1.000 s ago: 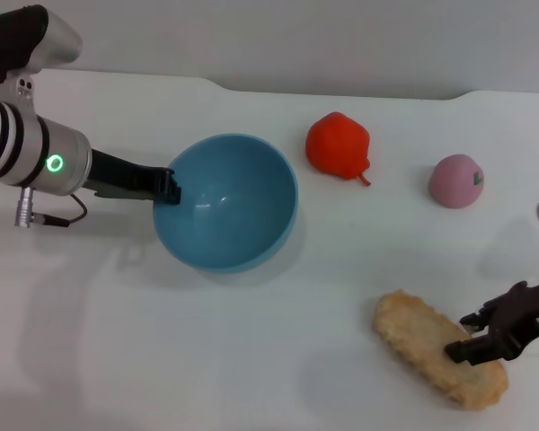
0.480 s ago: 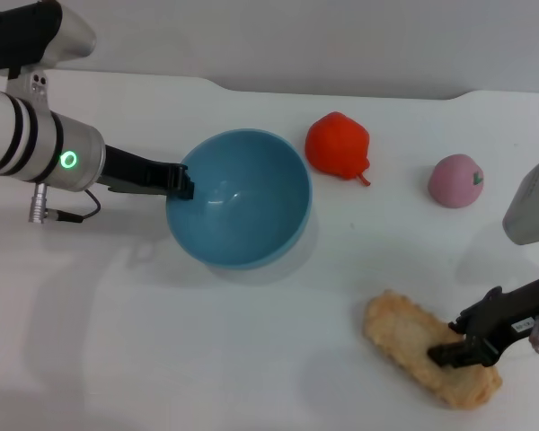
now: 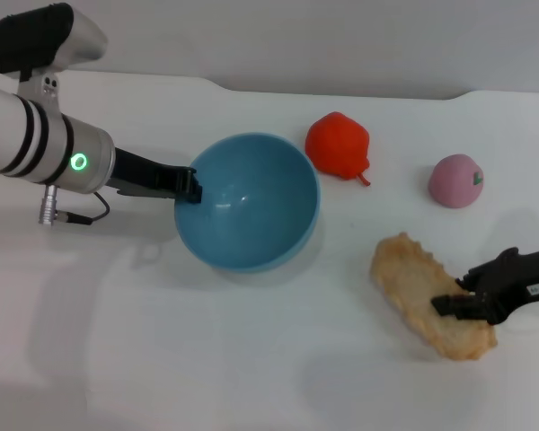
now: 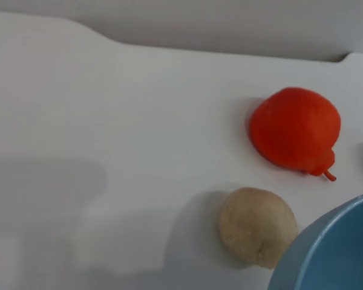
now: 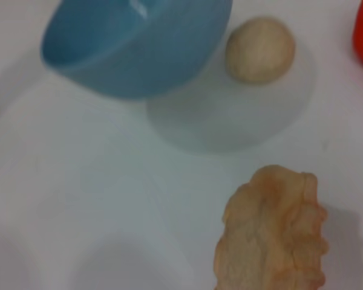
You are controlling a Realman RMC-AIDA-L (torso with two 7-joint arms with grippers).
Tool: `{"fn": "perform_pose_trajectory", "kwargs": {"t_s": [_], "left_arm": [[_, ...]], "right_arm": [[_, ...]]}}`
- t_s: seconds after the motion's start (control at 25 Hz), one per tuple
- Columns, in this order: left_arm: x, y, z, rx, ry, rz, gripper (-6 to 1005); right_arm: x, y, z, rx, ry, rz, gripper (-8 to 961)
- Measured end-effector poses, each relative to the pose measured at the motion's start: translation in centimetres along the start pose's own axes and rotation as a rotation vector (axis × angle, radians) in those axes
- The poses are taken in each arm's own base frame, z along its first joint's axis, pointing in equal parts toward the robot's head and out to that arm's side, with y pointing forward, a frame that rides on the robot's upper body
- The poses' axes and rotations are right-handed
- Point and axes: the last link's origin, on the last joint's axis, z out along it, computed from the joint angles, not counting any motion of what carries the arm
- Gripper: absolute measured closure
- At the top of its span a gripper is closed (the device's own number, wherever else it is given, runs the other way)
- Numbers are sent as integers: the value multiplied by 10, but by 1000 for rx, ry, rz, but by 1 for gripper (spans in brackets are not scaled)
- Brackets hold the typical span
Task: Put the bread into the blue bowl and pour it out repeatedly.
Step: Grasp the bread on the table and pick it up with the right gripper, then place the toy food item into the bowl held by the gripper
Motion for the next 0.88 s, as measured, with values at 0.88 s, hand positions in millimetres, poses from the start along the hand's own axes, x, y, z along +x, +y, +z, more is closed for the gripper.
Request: {"fn": "perform_pose_trajectory", "kwargs": {"t_s": [0.88], "left_arm": [[-10,56,22,-117,-216,218,975]], "right_arm": [[-54,18,-78,-67,-591,-262,770]]}}
